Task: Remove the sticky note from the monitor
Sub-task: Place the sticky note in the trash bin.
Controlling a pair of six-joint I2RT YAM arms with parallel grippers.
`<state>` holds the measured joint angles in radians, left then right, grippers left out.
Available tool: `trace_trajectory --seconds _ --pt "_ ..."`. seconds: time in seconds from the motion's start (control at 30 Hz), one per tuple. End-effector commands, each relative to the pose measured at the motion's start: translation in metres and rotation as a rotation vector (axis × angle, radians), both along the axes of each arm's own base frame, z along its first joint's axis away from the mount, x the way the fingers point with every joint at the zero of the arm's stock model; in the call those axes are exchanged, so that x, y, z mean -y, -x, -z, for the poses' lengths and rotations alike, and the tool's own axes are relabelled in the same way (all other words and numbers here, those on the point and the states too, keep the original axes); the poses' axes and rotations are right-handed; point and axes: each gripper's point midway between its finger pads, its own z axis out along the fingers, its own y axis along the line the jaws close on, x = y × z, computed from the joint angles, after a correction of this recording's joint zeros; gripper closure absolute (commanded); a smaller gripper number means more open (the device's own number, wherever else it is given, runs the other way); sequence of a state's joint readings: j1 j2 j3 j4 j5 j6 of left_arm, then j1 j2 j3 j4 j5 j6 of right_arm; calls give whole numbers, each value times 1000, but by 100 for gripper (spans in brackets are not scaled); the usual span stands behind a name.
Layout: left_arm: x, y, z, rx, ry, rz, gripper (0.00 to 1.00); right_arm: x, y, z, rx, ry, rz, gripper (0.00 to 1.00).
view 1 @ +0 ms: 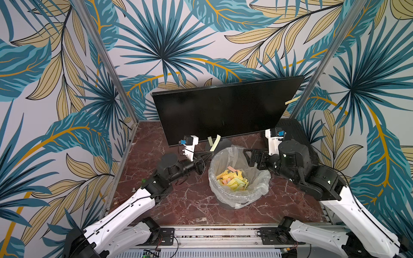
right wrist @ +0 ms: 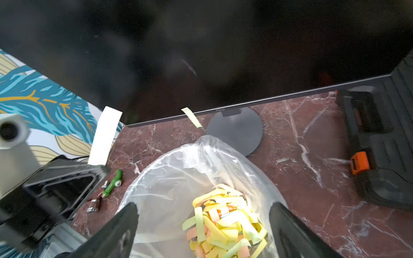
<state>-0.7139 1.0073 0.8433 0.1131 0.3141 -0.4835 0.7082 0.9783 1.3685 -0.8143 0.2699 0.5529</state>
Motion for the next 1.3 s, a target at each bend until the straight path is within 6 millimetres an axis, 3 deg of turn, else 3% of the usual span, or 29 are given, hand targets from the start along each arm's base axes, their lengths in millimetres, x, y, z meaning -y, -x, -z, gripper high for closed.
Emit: trace_trajectory --seconds 0.0,0.1,0.27,0.4,0.63,1.07,1.2,1.23,1.27 --pt "17 13 19 -45 -177 53 100 19 4 3 -24 12 30 5" --pt "42 25 15 -48 -233 111 100 35 5 11 -48 10 77 5" --pt "67 42 35 -72 -367 167 100 52 8 29 -105 -25 133 4" --pt "69 47 47 -97 -421 162 100 55 15 44 -144 -63 139 4" --pt "72 44 52 -102 -519 155 98 46 23 67 -203 -136 112 4" --pt "78 41 30 -57 -542 159 51 36 33 80 -256 -201 74 3" --pt "74 39 20 -42 -528 134 20 32 33 86 -279 -209 62 3" --pt "73 38 16 -34 -517 124 4 31 33 88 -288 -210 57 3" --pt "71 38 11 -26 -502 112 0 30 33 88 -293 -213 53 3"
